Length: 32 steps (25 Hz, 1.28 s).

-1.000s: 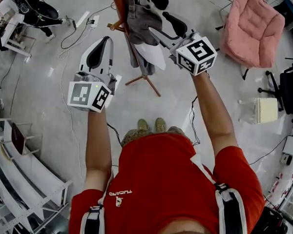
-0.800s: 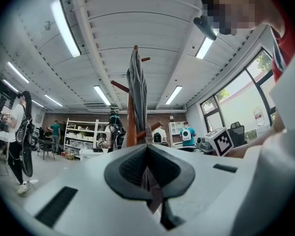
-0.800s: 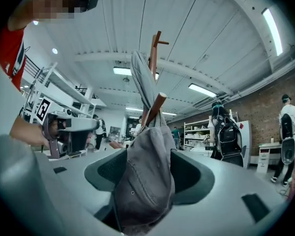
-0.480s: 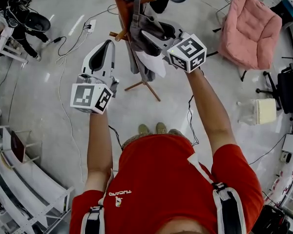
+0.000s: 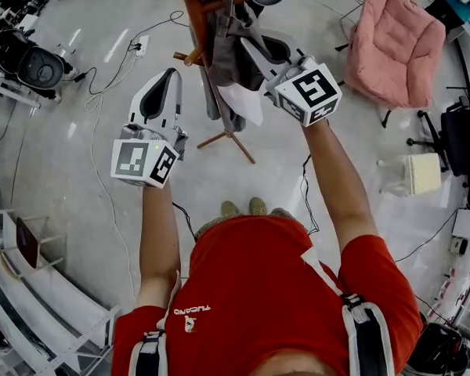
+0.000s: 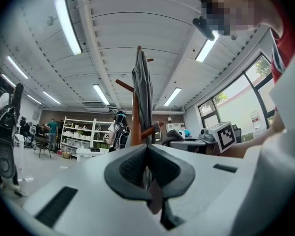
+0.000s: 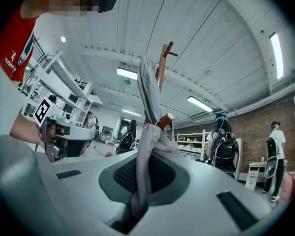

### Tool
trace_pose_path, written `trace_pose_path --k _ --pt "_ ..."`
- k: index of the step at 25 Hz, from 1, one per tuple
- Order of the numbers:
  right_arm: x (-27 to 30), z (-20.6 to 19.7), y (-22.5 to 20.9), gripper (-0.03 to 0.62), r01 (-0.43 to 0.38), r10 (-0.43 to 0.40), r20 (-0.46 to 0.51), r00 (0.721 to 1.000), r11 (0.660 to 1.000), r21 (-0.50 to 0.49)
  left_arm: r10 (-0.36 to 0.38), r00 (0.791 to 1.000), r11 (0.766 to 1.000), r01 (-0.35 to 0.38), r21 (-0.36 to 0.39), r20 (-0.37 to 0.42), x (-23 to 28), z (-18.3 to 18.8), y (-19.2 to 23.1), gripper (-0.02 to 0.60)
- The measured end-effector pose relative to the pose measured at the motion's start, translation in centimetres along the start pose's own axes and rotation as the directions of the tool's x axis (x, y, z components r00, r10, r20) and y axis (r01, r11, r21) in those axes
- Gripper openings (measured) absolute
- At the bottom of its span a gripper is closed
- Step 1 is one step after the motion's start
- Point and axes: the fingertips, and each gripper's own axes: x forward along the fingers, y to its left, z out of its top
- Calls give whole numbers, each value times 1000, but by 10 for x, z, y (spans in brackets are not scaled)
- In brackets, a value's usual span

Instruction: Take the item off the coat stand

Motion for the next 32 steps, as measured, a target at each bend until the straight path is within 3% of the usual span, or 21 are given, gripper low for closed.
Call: trace_pose_path --k 13,23,27,32 --pt "-63 54 21 28 18 -17 96 995 1000 -9 -60 998 998 59 16 30 -12 15 -29 9" --pt "-103 53 58 28 15 -17 89 996 1000 20 -79 996 997 79 11 35 -25 18 -43 9" --pt "-112 42 71 28 14 -16 44 999 999 43 -78 996 997 78 4 35 -30 17 -45 9" --pt "-116 43 76 28 13 -16 69 998 999 41 -85 996 996 84 9 35 -34 20 -51 9"
